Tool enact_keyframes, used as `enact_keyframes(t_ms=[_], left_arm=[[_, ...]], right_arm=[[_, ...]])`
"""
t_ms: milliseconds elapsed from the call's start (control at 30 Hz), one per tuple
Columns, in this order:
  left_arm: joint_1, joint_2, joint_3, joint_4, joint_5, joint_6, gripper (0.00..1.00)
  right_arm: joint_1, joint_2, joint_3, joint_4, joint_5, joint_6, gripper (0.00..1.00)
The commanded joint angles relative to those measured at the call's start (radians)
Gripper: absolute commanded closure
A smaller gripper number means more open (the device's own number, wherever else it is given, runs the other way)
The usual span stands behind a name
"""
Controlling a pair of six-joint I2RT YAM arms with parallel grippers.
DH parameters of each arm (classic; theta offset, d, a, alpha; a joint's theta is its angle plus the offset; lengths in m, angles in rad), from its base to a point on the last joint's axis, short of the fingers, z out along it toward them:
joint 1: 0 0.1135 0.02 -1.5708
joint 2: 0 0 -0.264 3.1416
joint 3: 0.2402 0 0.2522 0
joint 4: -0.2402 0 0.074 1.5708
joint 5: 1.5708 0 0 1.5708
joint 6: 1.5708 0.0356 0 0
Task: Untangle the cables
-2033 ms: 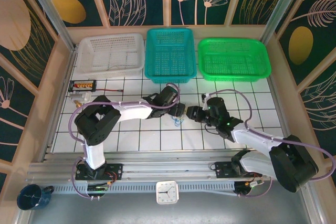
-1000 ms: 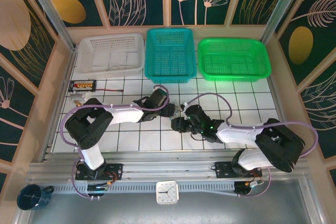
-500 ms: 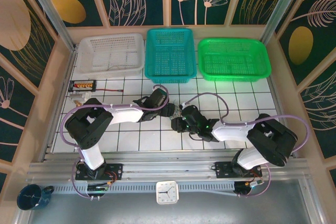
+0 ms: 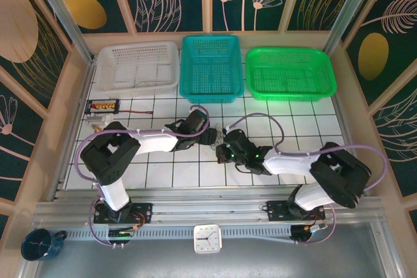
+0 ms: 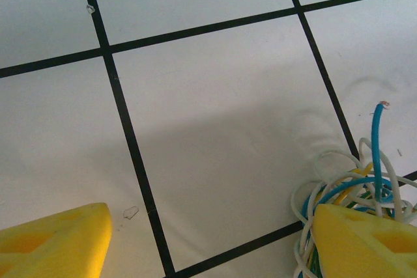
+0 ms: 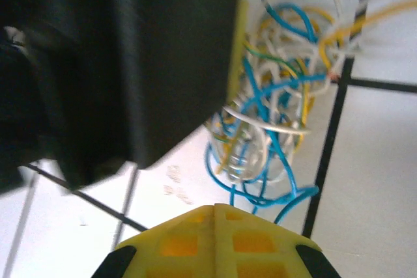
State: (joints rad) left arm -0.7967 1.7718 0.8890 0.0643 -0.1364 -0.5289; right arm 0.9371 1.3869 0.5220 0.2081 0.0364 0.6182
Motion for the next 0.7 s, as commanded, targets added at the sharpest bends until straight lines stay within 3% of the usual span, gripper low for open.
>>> enact_keyframes(t_ms=[0,133,333,667], left_arm=[[0.009,-0.009,-0.005,-0.003,-0.003,-0.003,0.19],[0.011,-0.015,-0.015,0.005,-0.005,-0.006,0.19],[0.016,-0.041,-0.027,0.005,-0.013,-0.005,0.18],[0.067,-0.207,-0.084,-0.01,-0.058,0.029,0.03]], right_arm=[[-0.007,-0.122,0.079,-0.071,0.036,-0.054,1.0],[-0.055,-0.214,0.139,-0.122,0.017,-0.086,1.0],[-0.178,-0.276,0.196,-0.121,-0.106,-0.091,1.0],[-0.254,-0.247,0.263,-0.123,-0.184,-0.117,1.0]])
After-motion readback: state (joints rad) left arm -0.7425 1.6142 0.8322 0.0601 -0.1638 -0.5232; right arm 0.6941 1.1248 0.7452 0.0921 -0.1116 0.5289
